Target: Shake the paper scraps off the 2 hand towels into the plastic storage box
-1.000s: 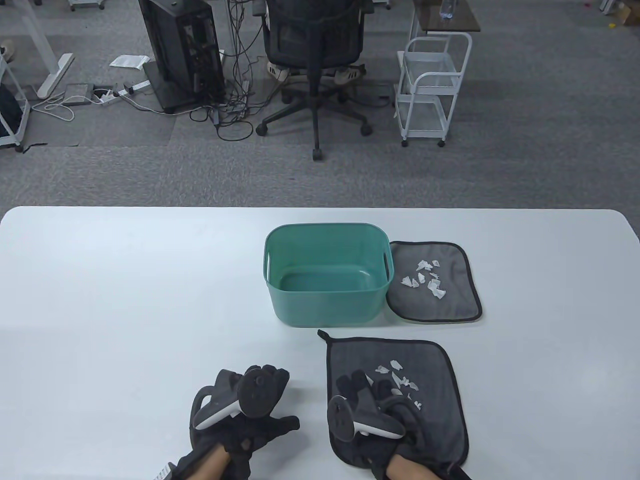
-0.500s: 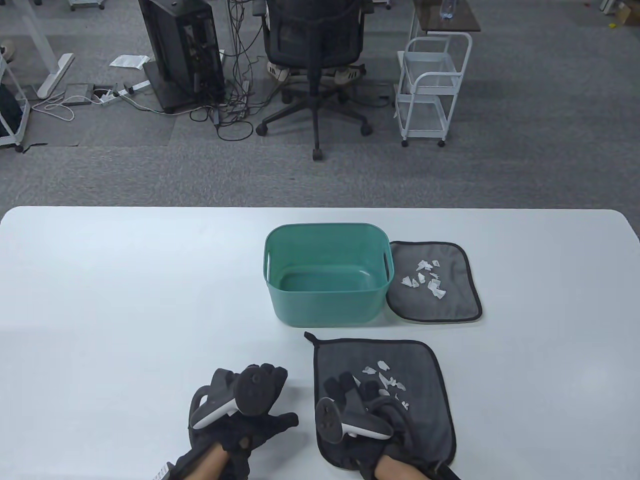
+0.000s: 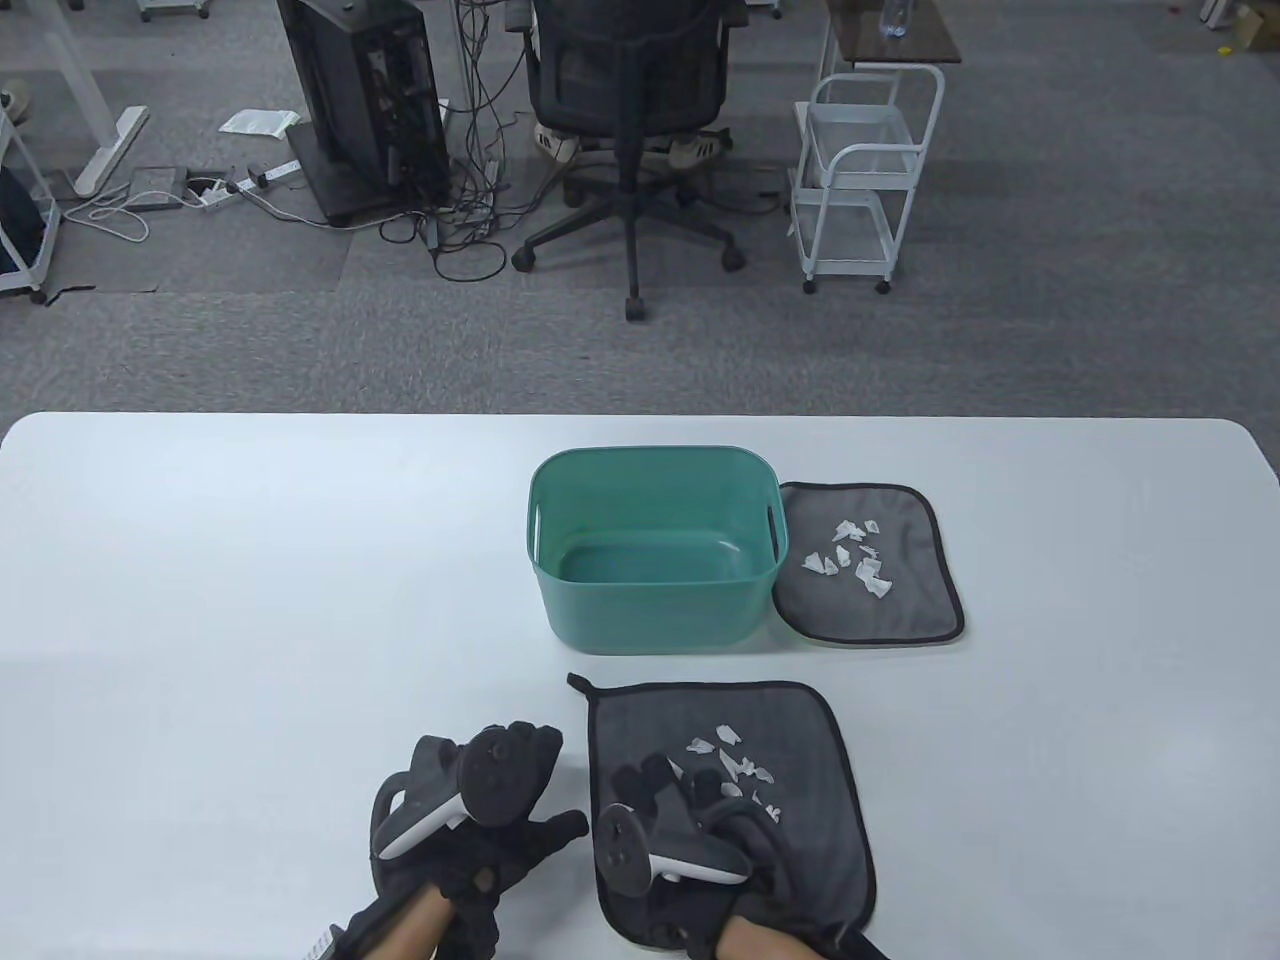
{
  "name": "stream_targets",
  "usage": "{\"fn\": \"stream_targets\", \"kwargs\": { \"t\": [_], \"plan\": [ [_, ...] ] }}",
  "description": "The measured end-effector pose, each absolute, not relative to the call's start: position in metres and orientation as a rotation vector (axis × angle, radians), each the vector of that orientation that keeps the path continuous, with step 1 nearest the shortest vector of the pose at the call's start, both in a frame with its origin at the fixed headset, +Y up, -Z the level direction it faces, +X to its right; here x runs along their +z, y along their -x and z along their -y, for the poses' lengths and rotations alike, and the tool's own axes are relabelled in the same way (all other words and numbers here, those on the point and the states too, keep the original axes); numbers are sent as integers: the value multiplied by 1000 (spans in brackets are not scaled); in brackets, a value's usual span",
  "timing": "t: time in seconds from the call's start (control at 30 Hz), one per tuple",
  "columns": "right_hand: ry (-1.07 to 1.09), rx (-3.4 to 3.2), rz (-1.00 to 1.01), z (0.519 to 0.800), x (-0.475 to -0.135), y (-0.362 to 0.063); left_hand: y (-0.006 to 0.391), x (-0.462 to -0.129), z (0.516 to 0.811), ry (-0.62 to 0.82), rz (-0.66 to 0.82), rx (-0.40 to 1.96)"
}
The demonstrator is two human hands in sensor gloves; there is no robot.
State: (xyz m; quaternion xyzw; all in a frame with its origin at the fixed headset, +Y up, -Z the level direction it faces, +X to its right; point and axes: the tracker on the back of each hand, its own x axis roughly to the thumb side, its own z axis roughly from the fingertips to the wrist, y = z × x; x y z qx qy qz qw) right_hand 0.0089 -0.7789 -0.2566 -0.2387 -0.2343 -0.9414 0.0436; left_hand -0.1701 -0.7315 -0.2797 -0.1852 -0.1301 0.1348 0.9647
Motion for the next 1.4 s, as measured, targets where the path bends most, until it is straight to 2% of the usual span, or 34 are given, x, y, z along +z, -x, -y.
{"fn": "stream_targets", "kwargs": {
  "t": [0.43,0.93,1.0,1.13,1.2,1.27,1.4],
  "plan": [
    [805,-2835,711,780,-250,28,180,-282,732,353,177,279],
    [788,-2867,763,779,-249,31,175,-282,735,368,174,256],
    [836,-2927,763,771,-249,28,175,-282,736,371,173,263],
    [931,-3097,519,728,-247,11,182,-282,733,351,141,302],
    [884,-3212,389,705,-253,-8,187,-283,731,338,111,345],
    [737,-3361,280,688,-264,-33,192,-284,731,329,73,334],
    [341,-3618,135,680,-291,-90,193,-289,739,368,32,284]
  ]
}}
